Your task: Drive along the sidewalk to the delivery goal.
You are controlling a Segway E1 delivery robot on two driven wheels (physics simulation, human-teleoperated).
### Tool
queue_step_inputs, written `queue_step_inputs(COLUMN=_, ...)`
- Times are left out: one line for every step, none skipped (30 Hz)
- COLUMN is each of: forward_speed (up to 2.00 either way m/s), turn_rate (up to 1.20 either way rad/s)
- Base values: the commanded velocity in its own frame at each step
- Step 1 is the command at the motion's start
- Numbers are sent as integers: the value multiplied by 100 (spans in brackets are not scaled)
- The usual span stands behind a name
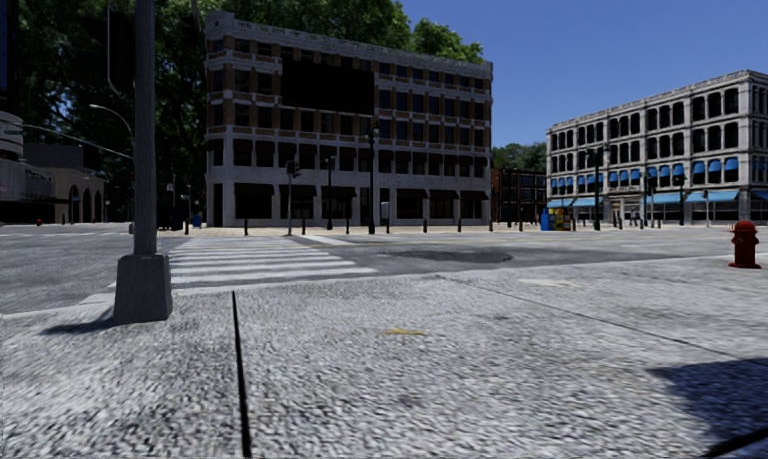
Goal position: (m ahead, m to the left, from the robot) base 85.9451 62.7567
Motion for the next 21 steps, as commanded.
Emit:
queue_step_inputs(forward_speed=177, turn_rate=38)
queue_step_inputs(forward_speed=177, turn_rate=39)
queue_step_inputs(forward_speed=177, turn_rate=39)
queue_step_inputs(forward_speed=177, turn_rate=39)
queue_step_inputs(forward_speed=177, turn_rate=39)
queue_step_inputs(forward_speed=177, turn_rate=39)
queue_step_inputs(forward_speed=177, turn_rate=39)
queue_step_inputs(forward_speed=177, turn_rate=39)
queue_step_inputs(forward_speed=177, turn_rate=39)
queue_step_inputs(forward_speed=177, turn_rate=35)
queue_step_inputs(forward_speed=177, turn_rate=34)
queue_step_inputs(forward_speed=177, turn_rate=34)
queue_step_inputs(forward_speed=177, turn_rate=34)
queue_step_inputs(forward_speed=177, turn_rate=34)
queue_step_inputs(forward_speed=177, turn_rate=34)
queue_step_inputs(forward_speed=177, turn_rate=33)
queue_step_inputs(forward_speed=177, turn_rate=22)
queue_step_inputs(forward_speed=177, turn_rate=22)
queue_step_inputs(forward_speed=177, turn_rate=16)
queue_step_inputs(forward_speed=177, turn_rate=14)
queue_step_inputs(forward_speed=177, turn_rate=14)
